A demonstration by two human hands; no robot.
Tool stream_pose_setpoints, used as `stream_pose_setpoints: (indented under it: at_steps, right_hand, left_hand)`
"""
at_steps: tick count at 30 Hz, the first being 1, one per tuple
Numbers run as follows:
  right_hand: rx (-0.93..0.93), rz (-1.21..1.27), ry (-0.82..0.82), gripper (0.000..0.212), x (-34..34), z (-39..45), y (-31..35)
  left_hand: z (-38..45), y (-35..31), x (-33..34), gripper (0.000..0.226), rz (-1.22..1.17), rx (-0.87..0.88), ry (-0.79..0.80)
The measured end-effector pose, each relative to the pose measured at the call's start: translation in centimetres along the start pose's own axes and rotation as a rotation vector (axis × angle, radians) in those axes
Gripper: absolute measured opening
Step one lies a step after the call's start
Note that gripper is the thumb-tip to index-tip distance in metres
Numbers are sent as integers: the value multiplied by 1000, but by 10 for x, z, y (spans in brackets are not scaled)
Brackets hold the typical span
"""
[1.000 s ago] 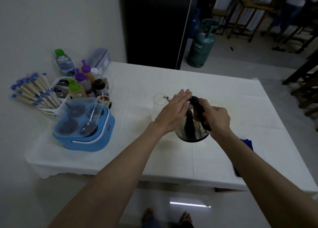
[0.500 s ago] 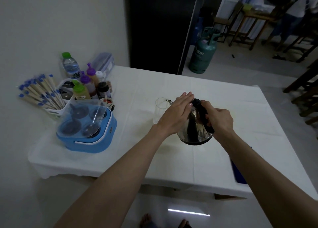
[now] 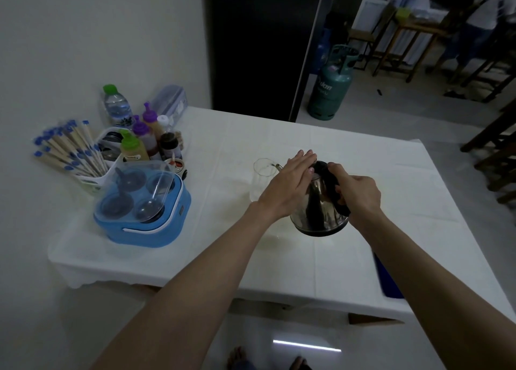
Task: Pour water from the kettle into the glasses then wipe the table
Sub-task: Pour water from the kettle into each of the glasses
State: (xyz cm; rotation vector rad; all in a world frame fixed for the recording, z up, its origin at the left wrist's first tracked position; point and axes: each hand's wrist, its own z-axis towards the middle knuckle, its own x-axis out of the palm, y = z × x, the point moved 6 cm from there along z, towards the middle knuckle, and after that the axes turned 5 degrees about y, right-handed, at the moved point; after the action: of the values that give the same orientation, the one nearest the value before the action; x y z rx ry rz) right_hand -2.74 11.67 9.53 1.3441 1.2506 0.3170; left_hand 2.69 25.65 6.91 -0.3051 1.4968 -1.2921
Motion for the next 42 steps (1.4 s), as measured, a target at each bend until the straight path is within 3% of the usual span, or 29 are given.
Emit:
stream_pose_setpoints:
  at_steps: [42]
  right_hand:
    - [-1, -10, -10, 50, 2, 3, 3]
  left_hand:
    - [3, 3, -1, 44, -4, -14, -27]
